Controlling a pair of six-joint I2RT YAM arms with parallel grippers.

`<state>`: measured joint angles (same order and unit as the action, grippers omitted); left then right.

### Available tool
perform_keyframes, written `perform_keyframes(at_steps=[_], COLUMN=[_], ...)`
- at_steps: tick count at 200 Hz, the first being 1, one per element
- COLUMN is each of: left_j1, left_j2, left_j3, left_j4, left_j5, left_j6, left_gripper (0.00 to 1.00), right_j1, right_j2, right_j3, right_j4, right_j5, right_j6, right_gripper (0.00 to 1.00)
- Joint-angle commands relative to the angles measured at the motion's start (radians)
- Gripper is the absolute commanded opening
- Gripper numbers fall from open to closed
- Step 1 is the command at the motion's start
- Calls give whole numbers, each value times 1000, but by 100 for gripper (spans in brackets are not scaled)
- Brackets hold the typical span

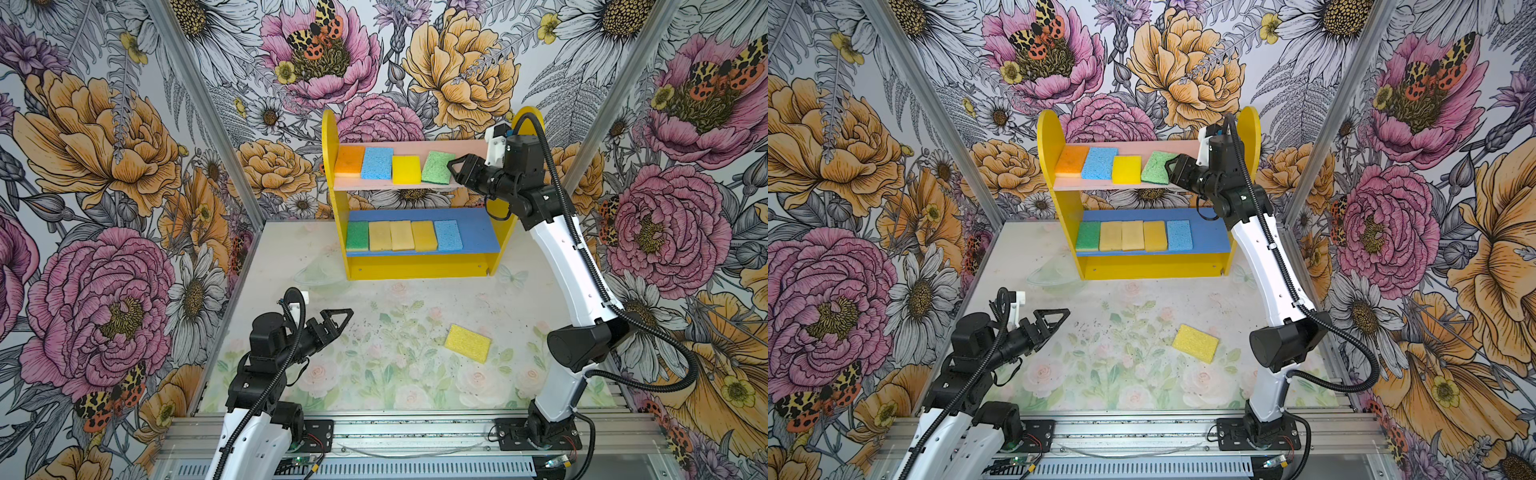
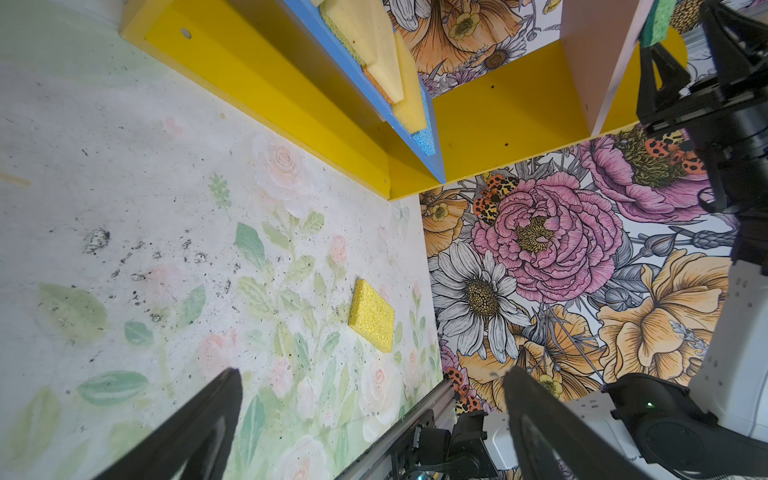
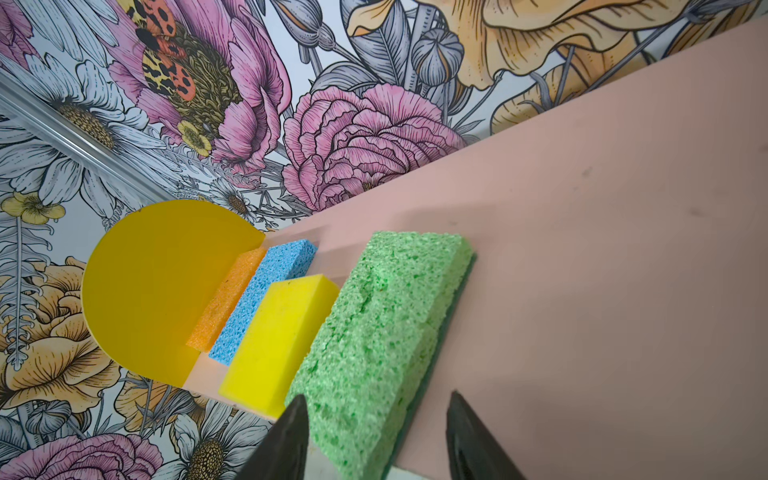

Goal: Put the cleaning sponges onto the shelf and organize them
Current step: 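Lower the green sponge onto the pink shelf beside the yellow sponge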

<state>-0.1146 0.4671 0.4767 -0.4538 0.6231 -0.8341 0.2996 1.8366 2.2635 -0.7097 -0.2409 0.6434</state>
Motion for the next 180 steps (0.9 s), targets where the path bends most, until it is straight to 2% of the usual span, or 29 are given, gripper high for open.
perform_keyframes(at_steps=[1, 69, 180], left_j1=[10, 11, 7], left_j2=[-7, -18, -13], left_j3=[-16, -18, -13], left_j4=[-9, -17, -22], left_j5=[29, 30, 43], left_j6=[5, 6, 7], left_gripper=[99, 99, 99], right_j1=[-5, -1, -8], right_j2=[40, 135, 246], right_j3=[46, 140, 284], right_j4=[9, 7, 6], right_j5=[-23, -82, -111], right_j6=[9, 58, 84], right_gripper=[58, 61, 64])
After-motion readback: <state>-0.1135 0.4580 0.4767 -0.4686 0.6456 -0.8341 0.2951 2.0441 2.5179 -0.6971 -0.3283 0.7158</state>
